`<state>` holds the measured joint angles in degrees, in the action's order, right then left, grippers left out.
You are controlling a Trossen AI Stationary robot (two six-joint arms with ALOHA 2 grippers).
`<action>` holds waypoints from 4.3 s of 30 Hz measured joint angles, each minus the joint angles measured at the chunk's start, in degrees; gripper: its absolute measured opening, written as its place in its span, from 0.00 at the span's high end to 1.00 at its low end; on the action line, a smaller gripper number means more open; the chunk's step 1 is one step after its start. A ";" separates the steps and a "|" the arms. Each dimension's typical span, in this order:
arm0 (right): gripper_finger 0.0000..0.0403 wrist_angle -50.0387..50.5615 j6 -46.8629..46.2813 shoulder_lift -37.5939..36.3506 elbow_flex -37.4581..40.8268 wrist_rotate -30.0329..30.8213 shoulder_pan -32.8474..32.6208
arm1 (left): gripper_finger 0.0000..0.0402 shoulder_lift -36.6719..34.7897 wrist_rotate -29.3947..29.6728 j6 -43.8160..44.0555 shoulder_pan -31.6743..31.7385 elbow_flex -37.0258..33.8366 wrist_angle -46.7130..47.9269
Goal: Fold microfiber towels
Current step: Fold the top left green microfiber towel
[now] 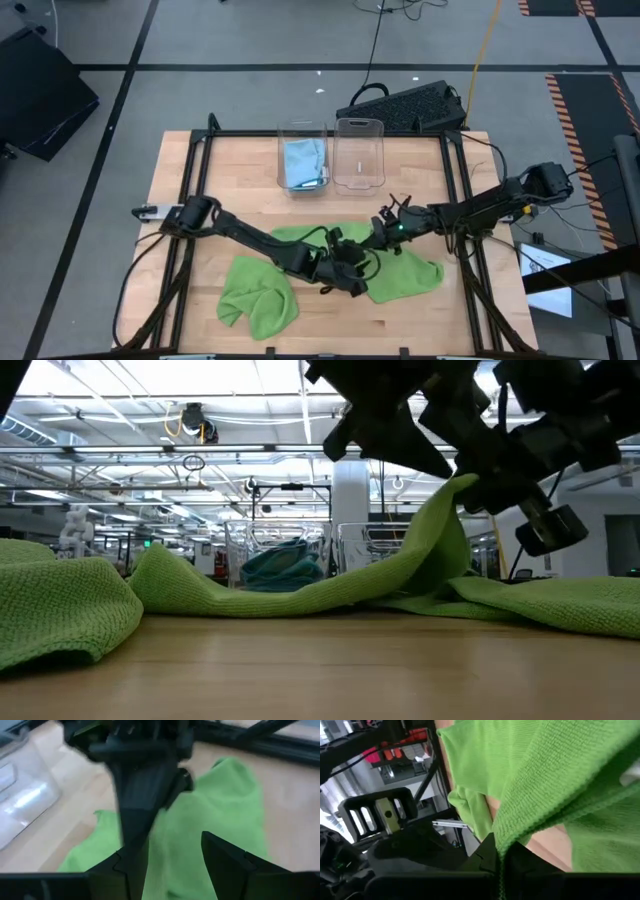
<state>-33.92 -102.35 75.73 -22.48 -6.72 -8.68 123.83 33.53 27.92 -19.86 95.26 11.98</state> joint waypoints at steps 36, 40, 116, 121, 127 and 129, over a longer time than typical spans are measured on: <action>0.40 0.67 11.53 -4.46 2.95 -12.67 6.50 | 0.99 0.86 -0.98 6.91 2.36 -0.11 8.32; 0.30 0.77 18.99 -9.97 6.88 -19.82 8.84 | 0.99 0.50 -2.71 7.34 1.70 -0.11 7.71; 0.99 34.60 89.21 -17.73 -7.90 11.10 -7.99 | 0.99 -13.69 -12.26 -1.83 3.68 -0.11 11.92; 0.99 54.71 81.63 -17.98 -24.50 11.45 -7.92 | 0.98 -18.09 -12.63 -5.42 4.71 -0.11 11.94; 0.99 70.02 72.99 -14.39 -43.19 10.92 -7.92 | 0.99 -22.98 -16.46 -8.96 5.47 -0.07 10.24; 0.99 73.06 71.30 -13.24 -48.30 10.90 -7.92 | 0.98 -24.39 -17.55 -9.61 5.63 -0.09 9.98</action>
<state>39.14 -31.05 62.48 -70.78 4.19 -16.60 99.44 15.98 18.31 -14.23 95.18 21.96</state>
